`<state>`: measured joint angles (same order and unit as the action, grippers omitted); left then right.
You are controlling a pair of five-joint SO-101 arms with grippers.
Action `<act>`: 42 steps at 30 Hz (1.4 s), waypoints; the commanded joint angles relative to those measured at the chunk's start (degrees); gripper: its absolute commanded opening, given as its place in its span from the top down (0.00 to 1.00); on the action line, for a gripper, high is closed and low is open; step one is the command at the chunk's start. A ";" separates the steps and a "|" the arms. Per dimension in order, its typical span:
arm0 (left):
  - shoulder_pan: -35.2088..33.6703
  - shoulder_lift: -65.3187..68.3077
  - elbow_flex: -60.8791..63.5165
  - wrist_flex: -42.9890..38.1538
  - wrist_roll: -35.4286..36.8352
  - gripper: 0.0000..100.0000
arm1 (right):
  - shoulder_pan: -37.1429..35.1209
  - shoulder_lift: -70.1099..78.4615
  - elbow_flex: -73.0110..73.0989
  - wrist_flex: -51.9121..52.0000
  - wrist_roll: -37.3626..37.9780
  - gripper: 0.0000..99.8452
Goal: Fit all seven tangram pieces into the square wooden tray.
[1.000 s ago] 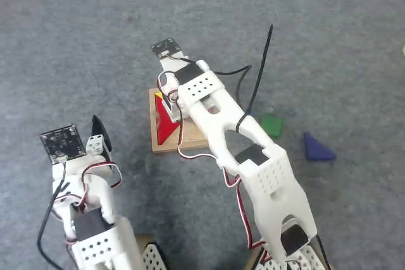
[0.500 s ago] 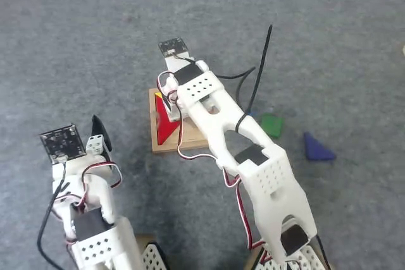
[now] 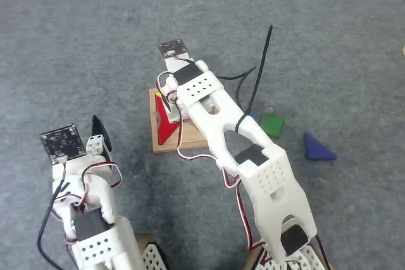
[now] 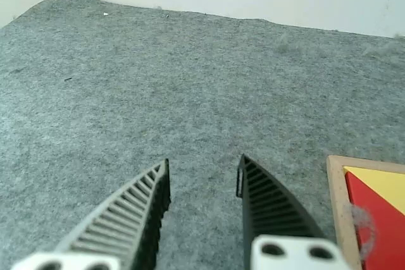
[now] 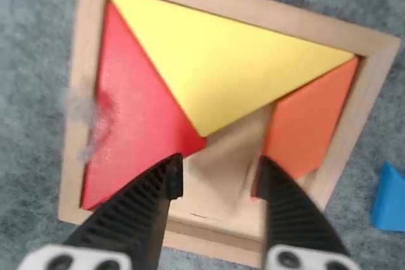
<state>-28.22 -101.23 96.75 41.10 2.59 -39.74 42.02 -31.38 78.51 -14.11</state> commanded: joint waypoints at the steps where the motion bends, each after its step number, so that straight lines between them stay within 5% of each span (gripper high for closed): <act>1: 0.35 -0.70 -0.22 0.35 -0.70 0.83 | 0.84 -0.57 -3.43 0.22 0.53 0.77; 14: 0.35 -0.70 -0.22 0.35 -0.70 0.83 | -2.77 0.13 -3.43 7.08 3.78 0.77; 33: 0.35 -0.62 -0.22 0.44 -0.70 0.83 | 5.32 5.41 -9.76 3.03 8.35 0.77; 42: 0.35 -0.53 -0.22 0.44 -0.70 0.83 | 5.14 5.41 -19.08 11.30 8.44 0.77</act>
<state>-28.22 -101.23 96.75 41.10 2.59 -35.08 48.26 -44.22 86.24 -6.55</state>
